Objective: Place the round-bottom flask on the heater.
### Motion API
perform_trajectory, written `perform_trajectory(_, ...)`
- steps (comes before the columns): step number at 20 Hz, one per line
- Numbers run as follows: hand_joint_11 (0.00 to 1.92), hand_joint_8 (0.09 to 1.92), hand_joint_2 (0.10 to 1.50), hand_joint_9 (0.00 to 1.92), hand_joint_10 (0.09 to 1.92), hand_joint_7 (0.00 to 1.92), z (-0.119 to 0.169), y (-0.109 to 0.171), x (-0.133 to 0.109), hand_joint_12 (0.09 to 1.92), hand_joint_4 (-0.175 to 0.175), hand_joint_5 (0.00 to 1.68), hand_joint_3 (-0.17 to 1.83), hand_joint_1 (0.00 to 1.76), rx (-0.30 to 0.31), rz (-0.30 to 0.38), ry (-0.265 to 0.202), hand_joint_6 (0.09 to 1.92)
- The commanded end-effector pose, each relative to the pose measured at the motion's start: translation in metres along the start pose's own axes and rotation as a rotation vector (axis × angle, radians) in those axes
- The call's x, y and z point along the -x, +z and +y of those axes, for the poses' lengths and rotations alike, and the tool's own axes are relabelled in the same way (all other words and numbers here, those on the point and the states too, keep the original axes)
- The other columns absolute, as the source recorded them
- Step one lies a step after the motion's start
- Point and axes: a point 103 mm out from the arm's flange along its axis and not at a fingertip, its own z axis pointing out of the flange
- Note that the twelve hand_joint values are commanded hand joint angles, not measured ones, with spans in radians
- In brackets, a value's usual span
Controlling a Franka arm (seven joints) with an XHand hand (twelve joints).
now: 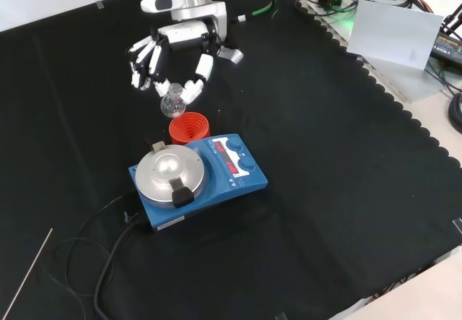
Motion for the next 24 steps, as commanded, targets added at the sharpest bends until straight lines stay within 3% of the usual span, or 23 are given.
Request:
perform_trajectory(1,0.28,0.56,0.67,0.75,0.51,0.61,0.014,0.02,-0.016,1.32,0.175,1.18,0.71,1.1,-0.043,0.013,-0.023,0.85)
perform_trajectory(19,0.29,0.56,0.67,0.75,0.51,0.61,0.042,0.055,-0.026,1.32,0.175,1.19,0.71,1.1,-0.088,0.008,-0.026,0.85)
perform_trajectory(24,0.29,0.56,0.67,0.75,0.51,0.61,0.049,0.057,-0.018,1.31,0.175,1.19,0.71,1.11,-0.102,0.036,-0.006,0.85)
